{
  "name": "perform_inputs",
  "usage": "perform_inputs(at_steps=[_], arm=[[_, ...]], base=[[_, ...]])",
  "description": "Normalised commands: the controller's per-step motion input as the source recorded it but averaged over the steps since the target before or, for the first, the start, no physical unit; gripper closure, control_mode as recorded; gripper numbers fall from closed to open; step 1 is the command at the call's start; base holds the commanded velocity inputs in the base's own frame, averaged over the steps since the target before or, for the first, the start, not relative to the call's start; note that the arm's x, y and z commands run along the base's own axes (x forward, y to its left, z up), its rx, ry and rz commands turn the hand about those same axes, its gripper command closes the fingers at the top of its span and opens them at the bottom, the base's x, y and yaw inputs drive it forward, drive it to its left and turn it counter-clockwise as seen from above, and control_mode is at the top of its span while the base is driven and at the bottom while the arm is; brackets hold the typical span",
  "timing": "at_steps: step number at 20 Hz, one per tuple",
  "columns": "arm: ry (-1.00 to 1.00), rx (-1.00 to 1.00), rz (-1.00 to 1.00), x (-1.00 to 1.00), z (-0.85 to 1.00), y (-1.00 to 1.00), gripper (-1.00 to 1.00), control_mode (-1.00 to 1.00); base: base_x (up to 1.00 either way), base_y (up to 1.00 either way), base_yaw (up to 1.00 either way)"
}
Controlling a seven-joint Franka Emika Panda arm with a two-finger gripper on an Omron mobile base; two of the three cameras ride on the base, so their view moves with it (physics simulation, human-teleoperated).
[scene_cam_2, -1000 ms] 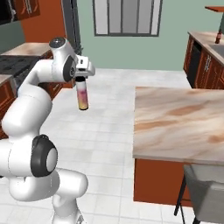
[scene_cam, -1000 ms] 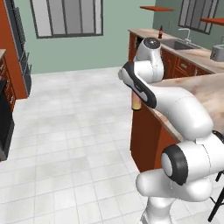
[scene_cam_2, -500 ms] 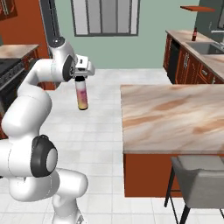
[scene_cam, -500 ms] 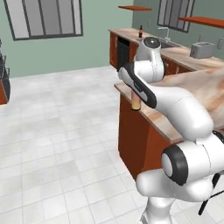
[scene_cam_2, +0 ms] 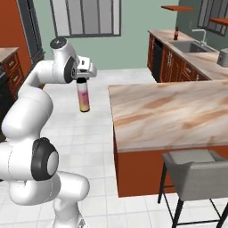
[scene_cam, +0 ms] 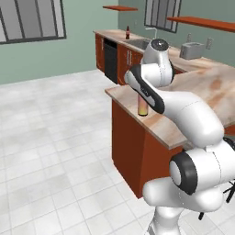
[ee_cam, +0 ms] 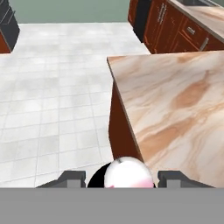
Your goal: Place the large bottle from the dining counter next to the other large bottle outside the sink, and place the small bottle from the dining counter next to the other small bottle inside the sink.
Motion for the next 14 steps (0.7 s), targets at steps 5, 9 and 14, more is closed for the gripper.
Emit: perform_inputs(at_steps=[5, 9, 14], arm=[[0.0, 0.0, 0.0, 0.0, 0.0, 0.0, 1.0, 1.0], [0.0, 0.0, 0.0, 0.0, 0.0, 0.0, 1.0, 1.0], [0.0, 0.0, 0.0, 0.0, 0.0, 0.0, 1.0, 1.0]], base=[[0.06, 0.4, -0.2], [0.13, 0.37, -0.21], [0.14, 0.35, -0.21]])
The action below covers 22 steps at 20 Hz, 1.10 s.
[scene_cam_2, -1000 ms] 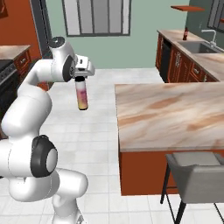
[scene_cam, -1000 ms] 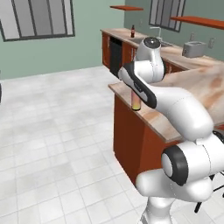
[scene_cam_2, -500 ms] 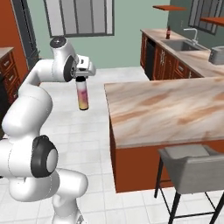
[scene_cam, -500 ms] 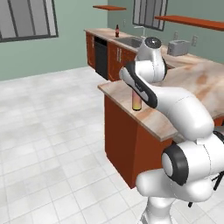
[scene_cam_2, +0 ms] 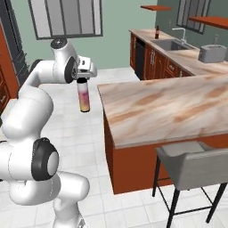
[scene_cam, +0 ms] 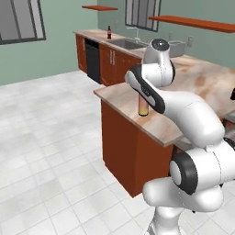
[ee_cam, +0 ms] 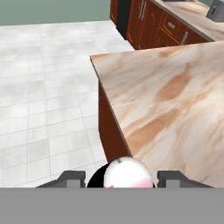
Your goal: Place the large bottle from the dining counter next to the other large bottle outside the sink, and place the small bottle from the dining counter next to the other small bottle inside the sink.
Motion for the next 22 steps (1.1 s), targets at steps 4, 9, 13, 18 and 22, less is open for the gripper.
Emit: perform_inputs(at_steps=[4, 9, 13, 18, 22], arm=[[0.0, 0.0, 0.0, 0.0, 0.0, 0.0, 1.0, 1.0], [0.0, 0.0, 0.0, 0.0, 0.0, 0.0, 1.0, 1.0], [0.0, 0.0, 0.0, 0.0, 0.0, 0.0, 1.0, 1.0], [0.0, 0.0, 0.0, 0.0, 0.0, 0.0, 1.0, 1.0], [0.0, 0.0, 0.0, 0.0, 0.0, 0.0, 1.0, 1.0]], base=[[0.06, 0.91, -0.06], [0.23, 1.0, 0.0], [0.68, 0.81, -0.06], [0.9, 0.58, -0.09], [0.89, 0.59, -0.09]])
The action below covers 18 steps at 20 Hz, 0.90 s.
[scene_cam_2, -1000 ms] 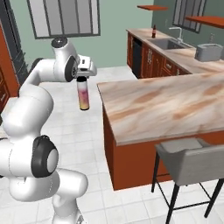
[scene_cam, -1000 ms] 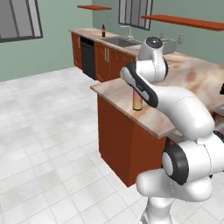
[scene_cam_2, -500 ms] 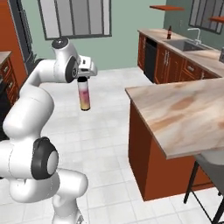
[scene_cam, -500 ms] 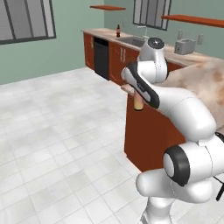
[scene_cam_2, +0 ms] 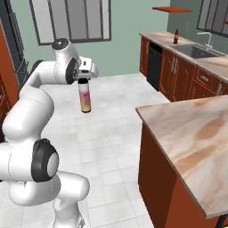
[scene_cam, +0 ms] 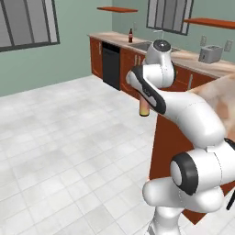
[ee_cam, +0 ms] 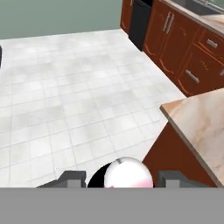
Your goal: Place the large bottle from the dining counter next to the other large bottle outside the sink, and place the small bottle from the dining counter next to the other small bottle inside the sink.
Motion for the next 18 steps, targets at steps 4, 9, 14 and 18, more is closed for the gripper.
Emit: perform_inputs(at_steps=[4, 9, 14, 18], arm=[[0.0, 0.0, 0.0, 0.0, 0.0, 0.0, 1.0, 1.0], [0.0, 0.0, 0.0, 0.0, 0.0, 0.0, 1.0, 1.0], [0.0, 0.0, 0.0, 0.0, 0.0, 0.0, 1.0, 1.0], [0.0, 0.0, 0.0, 0.0, 0.0, 0.0, 1.0, 1.0]], base=[[0.89, 0.59, -0.09], [0.99, 0.51, -0.07], [1.0, 0.38, -0.03], [1.0, 0.29, -0.04]])
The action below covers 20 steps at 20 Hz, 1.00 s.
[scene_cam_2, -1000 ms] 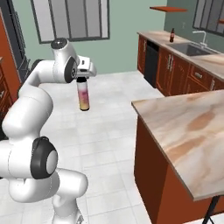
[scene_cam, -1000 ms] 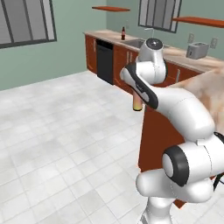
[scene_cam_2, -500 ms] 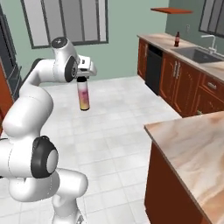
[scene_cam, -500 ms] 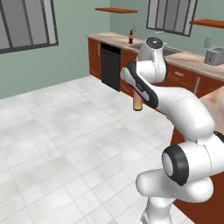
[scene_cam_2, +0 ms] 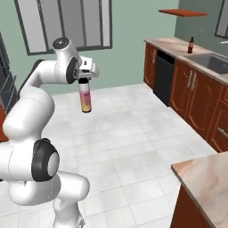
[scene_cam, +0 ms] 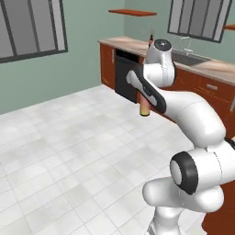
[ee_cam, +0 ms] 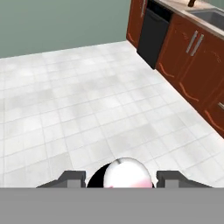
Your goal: Place the large bottle from the dining counter next to the other large bottle outside the sink, and place the small bottle from the dining counter next to the other small bottle inside the sink.
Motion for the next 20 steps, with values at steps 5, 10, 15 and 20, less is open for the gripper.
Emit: perform_inputs(at_steps=[5, 10, 15, 20], arm=[[0.0, 0.0, 0.0, 0.0, 0.0, 0.0, 1.0, 1.0], [0.0, 0.0, 0.0, 0.0, 0.0, 0.0, 1.0, 1.0], [0.0, 0.0, 0.0, 0.0, 0.0, 0.0, 1.0, 1.0], [0.0, 0.0, 0.0, 0.0, 0.0, 0.0, 1.0, 1.0]], base=[[1.0, 0.14, -0.05], [1.0, 0.07, -0.05], [0.89, 0.0, -0.08], [0.97, -0.03, -0.06]])
